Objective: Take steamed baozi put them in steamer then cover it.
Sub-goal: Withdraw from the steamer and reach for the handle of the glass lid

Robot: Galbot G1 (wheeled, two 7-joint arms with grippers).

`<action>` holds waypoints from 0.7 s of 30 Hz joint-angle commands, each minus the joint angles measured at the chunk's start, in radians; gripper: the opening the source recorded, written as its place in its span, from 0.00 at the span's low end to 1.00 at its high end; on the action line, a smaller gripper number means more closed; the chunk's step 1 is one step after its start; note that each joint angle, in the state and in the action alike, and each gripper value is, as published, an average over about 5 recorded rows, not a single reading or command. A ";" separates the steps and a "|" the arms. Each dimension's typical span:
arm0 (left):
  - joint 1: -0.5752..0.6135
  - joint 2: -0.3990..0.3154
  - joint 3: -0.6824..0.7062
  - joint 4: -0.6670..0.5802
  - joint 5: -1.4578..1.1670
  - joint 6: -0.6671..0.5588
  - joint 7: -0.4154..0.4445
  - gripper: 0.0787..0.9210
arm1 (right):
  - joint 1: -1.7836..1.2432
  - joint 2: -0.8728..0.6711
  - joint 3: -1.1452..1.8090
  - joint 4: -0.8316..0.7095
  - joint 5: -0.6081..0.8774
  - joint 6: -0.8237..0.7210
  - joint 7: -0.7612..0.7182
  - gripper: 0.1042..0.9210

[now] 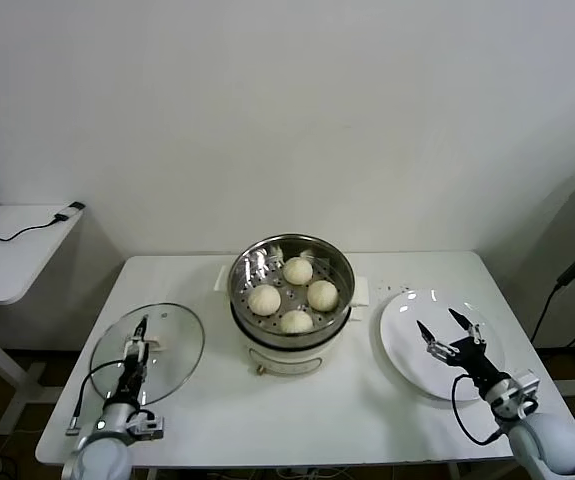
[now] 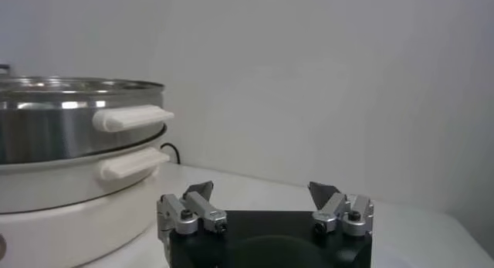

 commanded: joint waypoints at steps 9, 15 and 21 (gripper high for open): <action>-0.144 0.032 0.002 0.167 -0.059 -0.011 -0.043 0.87 | -0.023 0.027 0.022 -0.033 -0.054 0.018 -0.022 0.88; -0.142 0.038 0.003 0.179 -0.089 -0.029 -0.035 0.70 | -0.026 0.038 0.028 -0.049 -0.087 0.030 -0.036 0.88; -0.135 0.043 0.005 0.171 -0.118 -0.036 -0.028 0.50 | -0.022 0.044 0.030 -0.067 -0.111 0.039 -0.047 0.88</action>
